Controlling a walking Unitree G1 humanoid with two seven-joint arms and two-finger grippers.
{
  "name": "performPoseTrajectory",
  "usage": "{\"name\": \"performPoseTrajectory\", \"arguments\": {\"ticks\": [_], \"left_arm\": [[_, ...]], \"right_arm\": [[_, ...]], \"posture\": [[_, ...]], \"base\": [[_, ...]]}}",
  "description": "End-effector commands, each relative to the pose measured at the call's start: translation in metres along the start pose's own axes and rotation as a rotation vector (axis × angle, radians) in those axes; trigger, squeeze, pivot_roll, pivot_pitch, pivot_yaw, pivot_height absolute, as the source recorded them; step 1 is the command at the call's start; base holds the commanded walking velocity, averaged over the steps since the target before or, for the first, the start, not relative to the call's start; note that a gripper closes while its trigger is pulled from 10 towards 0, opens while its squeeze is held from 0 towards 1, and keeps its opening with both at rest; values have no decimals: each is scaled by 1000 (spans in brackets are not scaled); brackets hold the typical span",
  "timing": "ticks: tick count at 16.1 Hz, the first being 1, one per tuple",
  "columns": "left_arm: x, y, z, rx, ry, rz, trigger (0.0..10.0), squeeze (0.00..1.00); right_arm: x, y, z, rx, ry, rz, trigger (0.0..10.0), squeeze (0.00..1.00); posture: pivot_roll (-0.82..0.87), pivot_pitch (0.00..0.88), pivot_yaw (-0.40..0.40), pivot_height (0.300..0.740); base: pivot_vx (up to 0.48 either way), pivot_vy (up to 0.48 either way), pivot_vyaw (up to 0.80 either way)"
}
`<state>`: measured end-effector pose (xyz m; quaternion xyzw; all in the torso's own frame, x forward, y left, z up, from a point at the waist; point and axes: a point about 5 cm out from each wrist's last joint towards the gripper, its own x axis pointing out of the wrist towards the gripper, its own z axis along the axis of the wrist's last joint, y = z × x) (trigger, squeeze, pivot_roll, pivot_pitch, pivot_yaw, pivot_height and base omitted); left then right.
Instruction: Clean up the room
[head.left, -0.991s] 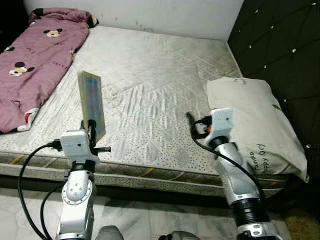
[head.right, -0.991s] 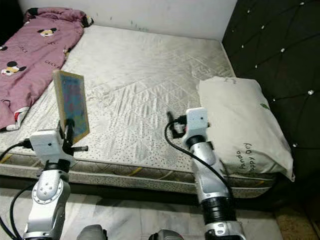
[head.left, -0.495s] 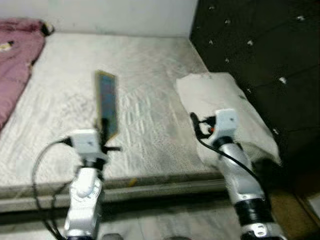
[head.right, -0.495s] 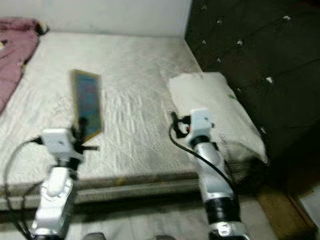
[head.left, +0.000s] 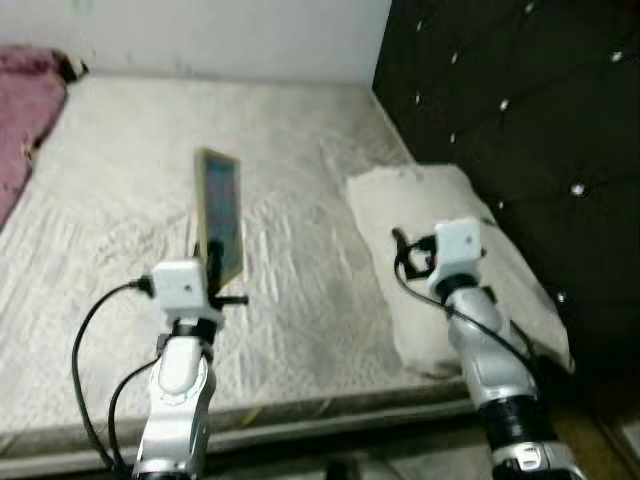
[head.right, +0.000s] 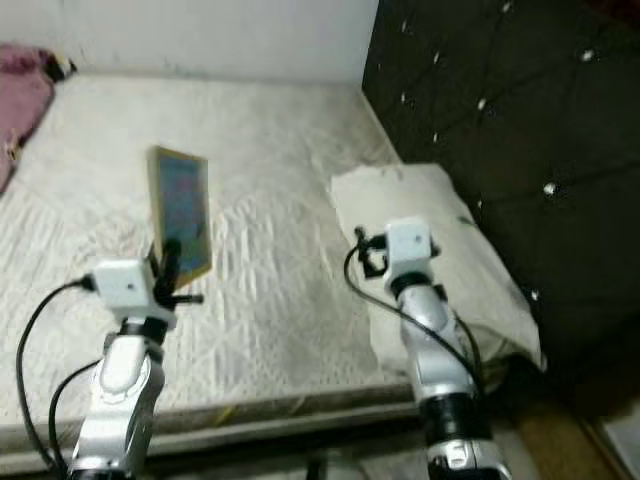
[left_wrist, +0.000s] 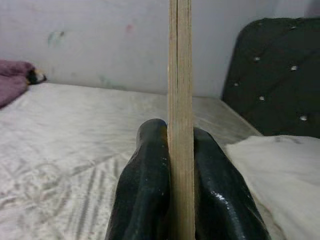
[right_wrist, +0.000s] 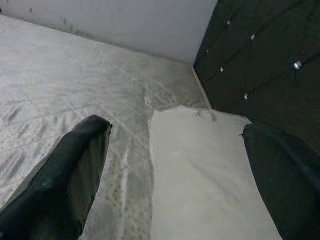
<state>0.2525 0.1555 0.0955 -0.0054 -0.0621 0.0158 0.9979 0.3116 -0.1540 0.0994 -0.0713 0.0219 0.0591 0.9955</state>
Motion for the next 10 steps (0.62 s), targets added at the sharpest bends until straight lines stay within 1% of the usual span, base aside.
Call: {"name": "performPoseTrajectory", "arguments": {"ticks": [1,2,4,6,10], "left_arm": [[-1,15,5,61,-18,67,10000,0],[-1,12,4,76,-4,8,10000,0],[-3,11,3,89,-1,12,10000,0],[-2,11,3,78,0,15,10000,0],[-2,10,4,71,3,23,10000,0]], "right_arm": [[3,5,5,-2,-6,-3,10000,0],[2,7,5,5,-12,12,10000,0],[1,9,6,13,-19,22,10000,0],[1,10,6,16,-20,26,10000,0],[2,9,6,16,-19,31,10000,0]], "posture": [[5,0,-70,740],[6,0,-70,740],[4,0,-72,740],[4,0,-73,740],[4,0,-78,740]], "base": [[0,0,0],[0,0,0],[0,0,0],[0,0,0],[0,-314,0]]}}
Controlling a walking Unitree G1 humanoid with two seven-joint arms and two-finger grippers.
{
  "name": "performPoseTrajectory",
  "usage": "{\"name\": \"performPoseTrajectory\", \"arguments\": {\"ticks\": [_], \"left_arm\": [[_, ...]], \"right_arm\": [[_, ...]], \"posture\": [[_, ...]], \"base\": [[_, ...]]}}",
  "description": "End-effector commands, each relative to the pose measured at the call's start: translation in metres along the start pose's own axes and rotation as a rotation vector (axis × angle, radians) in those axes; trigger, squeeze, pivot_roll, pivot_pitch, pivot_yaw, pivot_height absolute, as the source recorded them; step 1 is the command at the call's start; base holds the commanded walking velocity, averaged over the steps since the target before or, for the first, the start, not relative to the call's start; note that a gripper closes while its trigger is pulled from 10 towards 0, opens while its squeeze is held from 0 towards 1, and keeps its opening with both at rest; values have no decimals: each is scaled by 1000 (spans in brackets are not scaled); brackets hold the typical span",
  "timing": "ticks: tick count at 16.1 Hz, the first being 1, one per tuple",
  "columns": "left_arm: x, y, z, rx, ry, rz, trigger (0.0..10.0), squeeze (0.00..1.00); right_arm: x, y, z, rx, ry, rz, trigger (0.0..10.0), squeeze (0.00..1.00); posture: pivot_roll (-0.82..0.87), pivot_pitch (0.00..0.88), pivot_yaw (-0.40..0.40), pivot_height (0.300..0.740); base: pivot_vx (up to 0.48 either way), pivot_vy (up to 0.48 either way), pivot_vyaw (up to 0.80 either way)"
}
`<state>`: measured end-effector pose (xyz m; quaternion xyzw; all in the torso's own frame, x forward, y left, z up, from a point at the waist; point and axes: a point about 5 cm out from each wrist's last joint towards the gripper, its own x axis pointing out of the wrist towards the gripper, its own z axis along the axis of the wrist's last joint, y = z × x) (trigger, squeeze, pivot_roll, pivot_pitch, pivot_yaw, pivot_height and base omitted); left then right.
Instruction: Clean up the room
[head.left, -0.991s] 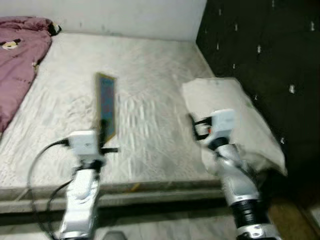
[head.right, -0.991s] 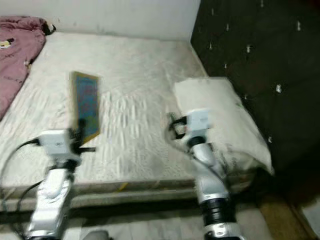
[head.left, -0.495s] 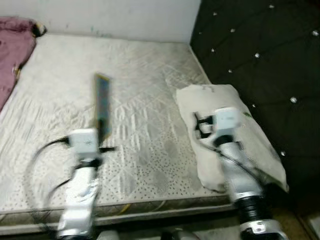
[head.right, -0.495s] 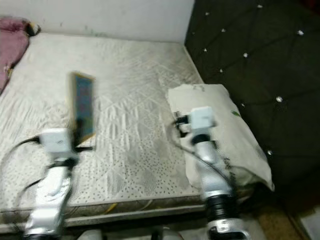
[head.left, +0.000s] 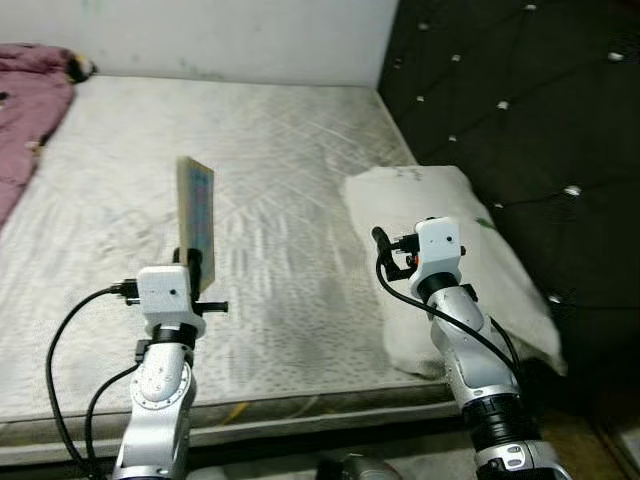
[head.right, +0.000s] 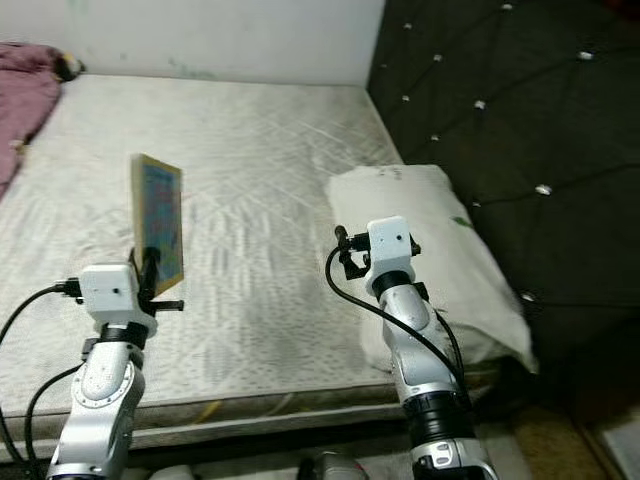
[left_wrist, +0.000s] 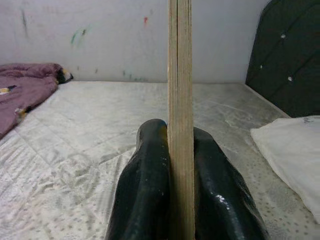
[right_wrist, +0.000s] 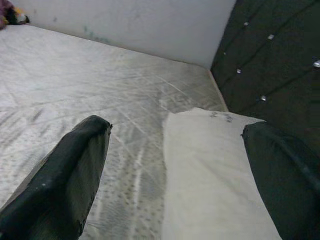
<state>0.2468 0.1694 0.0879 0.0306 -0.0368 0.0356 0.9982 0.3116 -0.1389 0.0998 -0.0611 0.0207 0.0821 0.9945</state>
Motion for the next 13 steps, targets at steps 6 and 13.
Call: {"name": "performPoseTrajectory", "arguments": {"ticks": [6,13], "left_arm": [[4,-5,11,-17,-47,-10,10000,0],[4,-1,12,-54,-49,26,10000,0]], "right_arm": [[1,-4,5,-10,-21,-4,10000,0],[0,-2,7,-32,-28,10,10000,0]], "posture": [[2,0,-80,740],[4,0,-84,740]], "base": [[0,-336,0],[0,-135,0]]}}
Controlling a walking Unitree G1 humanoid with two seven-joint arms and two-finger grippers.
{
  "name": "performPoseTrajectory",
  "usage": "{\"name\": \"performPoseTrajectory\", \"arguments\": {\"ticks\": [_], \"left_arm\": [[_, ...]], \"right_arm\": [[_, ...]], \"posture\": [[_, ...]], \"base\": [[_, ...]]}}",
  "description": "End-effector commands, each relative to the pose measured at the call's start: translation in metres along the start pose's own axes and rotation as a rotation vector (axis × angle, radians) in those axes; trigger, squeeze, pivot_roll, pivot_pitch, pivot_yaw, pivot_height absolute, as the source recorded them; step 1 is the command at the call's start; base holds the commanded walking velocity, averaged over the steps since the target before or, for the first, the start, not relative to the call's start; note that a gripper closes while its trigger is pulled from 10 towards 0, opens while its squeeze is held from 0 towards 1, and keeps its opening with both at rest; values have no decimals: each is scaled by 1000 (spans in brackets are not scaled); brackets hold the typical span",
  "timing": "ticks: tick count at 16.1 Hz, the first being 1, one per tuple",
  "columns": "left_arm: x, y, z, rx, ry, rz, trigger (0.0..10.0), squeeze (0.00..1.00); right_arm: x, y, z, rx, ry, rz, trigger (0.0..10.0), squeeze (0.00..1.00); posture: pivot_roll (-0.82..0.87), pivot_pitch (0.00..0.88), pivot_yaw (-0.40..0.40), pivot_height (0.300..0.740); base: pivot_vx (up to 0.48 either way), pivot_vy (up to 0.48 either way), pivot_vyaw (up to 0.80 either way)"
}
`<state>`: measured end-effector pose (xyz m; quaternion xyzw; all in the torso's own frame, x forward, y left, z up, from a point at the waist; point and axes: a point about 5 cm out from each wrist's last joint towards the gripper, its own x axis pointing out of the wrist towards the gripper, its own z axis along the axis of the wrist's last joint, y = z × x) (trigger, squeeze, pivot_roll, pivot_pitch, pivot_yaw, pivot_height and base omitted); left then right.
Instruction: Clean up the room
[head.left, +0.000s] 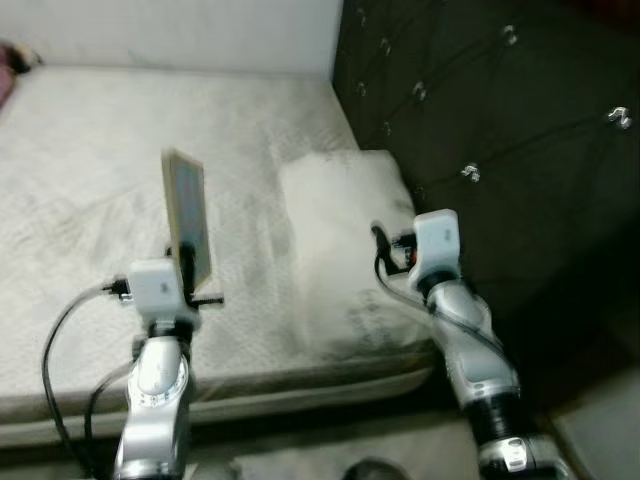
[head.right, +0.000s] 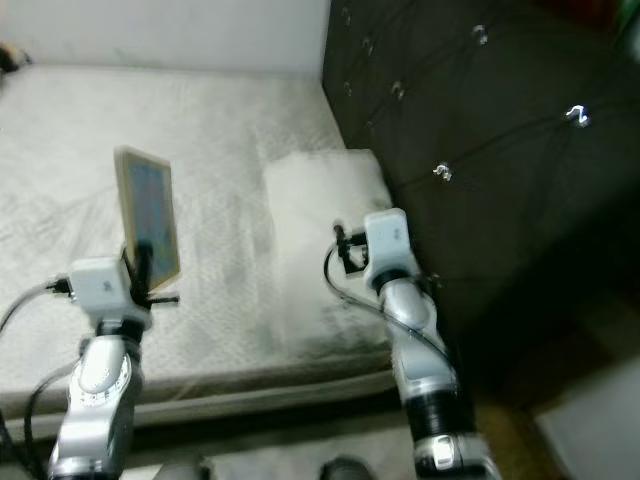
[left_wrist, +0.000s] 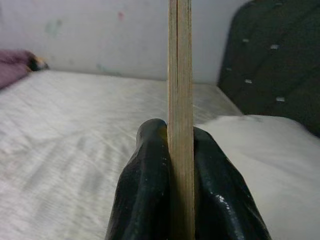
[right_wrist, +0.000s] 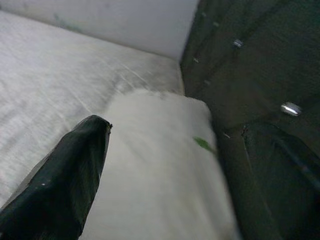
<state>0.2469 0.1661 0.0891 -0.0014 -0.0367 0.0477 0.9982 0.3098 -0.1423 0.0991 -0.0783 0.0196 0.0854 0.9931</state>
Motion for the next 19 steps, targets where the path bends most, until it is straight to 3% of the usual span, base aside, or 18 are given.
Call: {"name": "performPoseTrajectory", "arguments": {"ticks": [1,4,8,19], "left_arm": [[3,0,11,11,-57,-8,10000,0],[3,-2,12,13,-62,-18,10000,0],[2,-3,12,6,-62,-16,10000,0],[2,-4,14,-21,-69,-55,10000,0]], "right_arm": [[2,0,8,3,-29,4,10000,0],[2,1,8,-11,-30,11,10000,0],[2,2,8,-17,-31,17,10000,0],[3,2,8,-8,-28,15,10000,0]], "posture": [[4,0,-85,740],[2,0,-86,740],[5,0,-89,740],[3,0,-89,740]], "base": [[0,0,0],[0,0,0],[0,0,775],[22,0,0]]}}
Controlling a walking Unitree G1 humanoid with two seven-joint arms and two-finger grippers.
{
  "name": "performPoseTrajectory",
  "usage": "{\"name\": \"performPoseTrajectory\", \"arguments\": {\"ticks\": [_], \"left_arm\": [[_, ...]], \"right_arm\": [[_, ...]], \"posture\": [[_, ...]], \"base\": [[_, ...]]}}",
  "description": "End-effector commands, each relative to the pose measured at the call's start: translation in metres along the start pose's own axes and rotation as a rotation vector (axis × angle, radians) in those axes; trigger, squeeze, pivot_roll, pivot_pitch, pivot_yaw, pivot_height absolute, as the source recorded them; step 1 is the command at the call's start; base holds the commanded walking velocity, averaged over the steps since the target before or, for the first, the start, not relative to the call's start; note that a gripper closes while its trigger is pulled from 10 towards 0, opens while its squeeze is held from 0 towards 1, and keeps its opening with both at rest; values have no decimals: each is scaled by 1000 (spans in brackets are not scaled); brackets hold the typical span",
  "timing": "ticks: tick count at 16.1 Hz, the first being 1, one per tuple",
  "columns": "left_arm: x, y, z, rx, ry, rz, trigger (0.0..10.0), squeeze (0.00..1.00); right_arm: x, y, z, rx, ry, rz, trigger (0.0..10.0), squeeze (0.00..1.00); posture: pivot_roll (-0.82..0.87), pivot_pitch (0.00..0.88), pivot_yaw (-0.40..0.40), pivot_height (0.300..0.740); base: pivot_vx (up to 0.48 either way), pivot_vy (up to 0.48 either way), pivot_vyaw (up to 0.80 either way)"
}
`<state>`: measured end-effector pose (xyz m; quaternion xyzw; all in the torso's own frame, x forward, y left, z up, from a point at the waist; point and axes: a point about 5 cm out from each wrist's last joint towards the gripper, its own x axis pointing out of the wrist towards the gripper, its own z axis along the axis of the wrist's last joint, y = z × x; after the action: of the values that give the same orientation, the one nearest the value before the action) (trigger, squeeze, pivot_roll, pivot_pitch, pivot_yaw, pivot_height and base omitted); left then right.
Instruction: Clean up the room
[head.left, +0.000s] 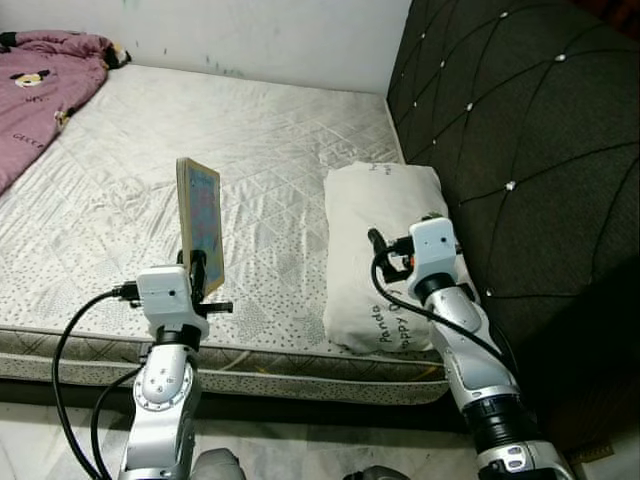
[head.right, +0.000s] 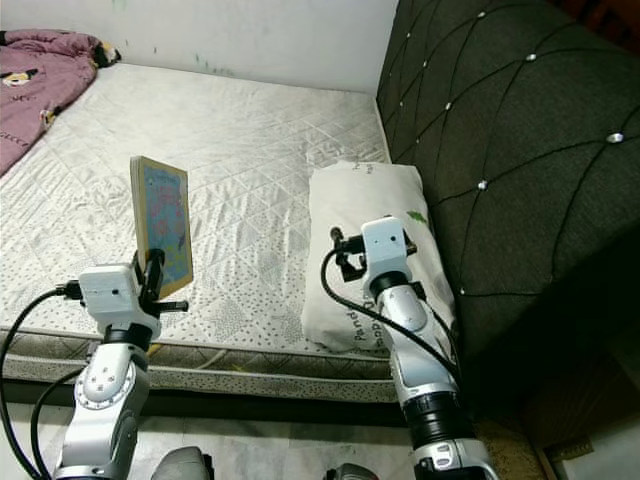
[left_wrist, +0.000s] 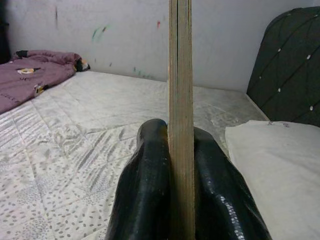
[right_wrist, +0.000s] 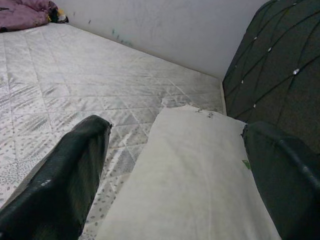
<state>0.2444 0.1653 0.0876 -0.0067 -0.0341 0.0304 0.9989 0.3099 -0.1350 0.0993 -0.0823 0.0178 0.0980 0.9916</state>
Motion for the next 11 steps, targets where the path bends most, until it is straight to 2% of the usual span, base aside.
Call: {"name": "performPoseTrajectory", "arguments": {"ticks": [1,4,9,11], "left_arm": [[5,-4,15,-11,-74,-24,10000,0],[5,-4,15,-12,-74,-25,10000,0],[5,-4,15,-13,-70,-27,10000,0],[5,-5,15,-12,-74,-34,10000,0]], "right_arm": [[2,-4,8,-5,-31,-2,10000,0],[1,-4,8,-3,-35,1,10000,0],[2,-6,7,3,-23,-10,10000,0],[2,-6,7,3,-23,-8,10000,0]], "posture": [[2,0,-89,740],[1,0,-89,740],[0,0,-89,740],[0,0,-89,740]], "base": [[259,0,0],[263,0,646],[50,0,0],[319,0,0]]}}
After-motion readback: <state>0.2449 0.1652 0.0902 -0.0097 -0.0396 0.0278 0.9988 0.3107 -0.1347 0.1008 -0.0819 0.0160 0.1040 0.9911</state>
